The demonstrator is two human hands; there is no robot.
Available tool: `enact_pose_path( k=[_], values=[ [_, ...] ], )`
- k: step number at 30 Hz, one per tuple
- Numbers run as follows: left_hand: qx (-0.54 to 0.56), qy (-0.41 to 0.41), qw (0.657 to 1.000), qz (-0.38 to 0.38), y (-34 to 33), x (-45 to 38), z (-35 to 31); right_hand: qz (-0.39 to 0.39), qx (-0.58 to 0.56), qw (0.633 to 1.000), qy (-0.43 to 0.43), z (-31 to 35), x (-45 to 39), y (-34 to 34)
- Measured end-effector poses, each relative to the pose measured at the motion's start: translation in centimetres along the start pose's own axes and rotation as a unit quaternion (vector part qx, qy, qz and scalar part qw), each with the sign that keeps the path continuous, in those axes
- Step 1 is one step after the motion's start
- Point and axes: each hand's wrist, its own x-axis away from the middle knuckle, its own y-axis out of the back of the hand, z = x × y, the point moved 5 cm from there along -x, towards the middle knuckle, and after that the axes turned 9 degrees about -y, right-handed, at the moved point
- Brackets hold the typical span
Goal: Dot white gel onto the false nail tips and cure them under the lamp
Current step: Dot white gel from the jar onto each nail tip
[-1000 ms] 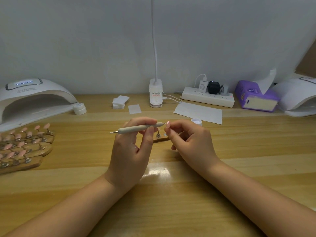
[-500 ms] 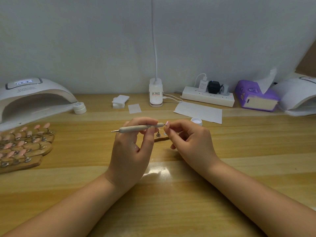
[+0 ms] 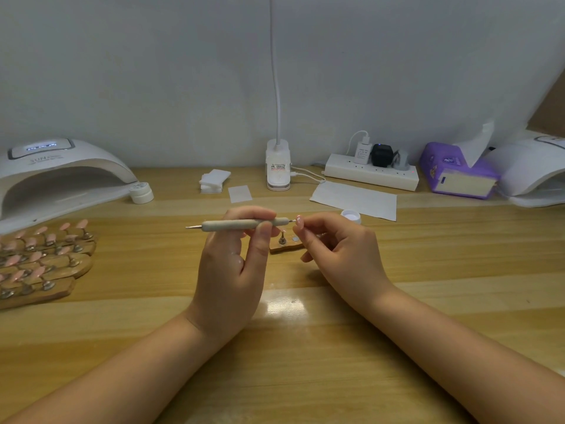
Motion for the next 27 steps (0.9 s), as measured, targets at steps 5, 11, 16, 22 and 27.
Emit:
enact_pose_path(
  k=[5,11,16,22,27],
  values=[
    [0.000,-0.004,1.000,0.005,-0.1,0.1,-0.1,0.004,-0.003,1.000,0.004,0.1,0.0,0.0],
    [-0.001,-0.004,1.000,0.010,-0.2,0.1,-0.2,0.007,0.000,1.000,0.005,0.1,0.1,0.0],
    [-0.002,-0.008,1.000,0.019,-0.3,0.0,-0.2,0.008,0.004,1.000,0.004,0.1,0.1,0.0],
    [-0.002,0.000,1.000,-0.002,0.1,0.0,0.1,-0.003,-0.006,1.000,-0.003,0.1,0.0,0.1],
    [-0.016,0.015,1.000,-0.018,0.6,-0.3,0.9,-0.007,-0.002,1.000,0.002,0.0,0.0,0.1]
  ],
)
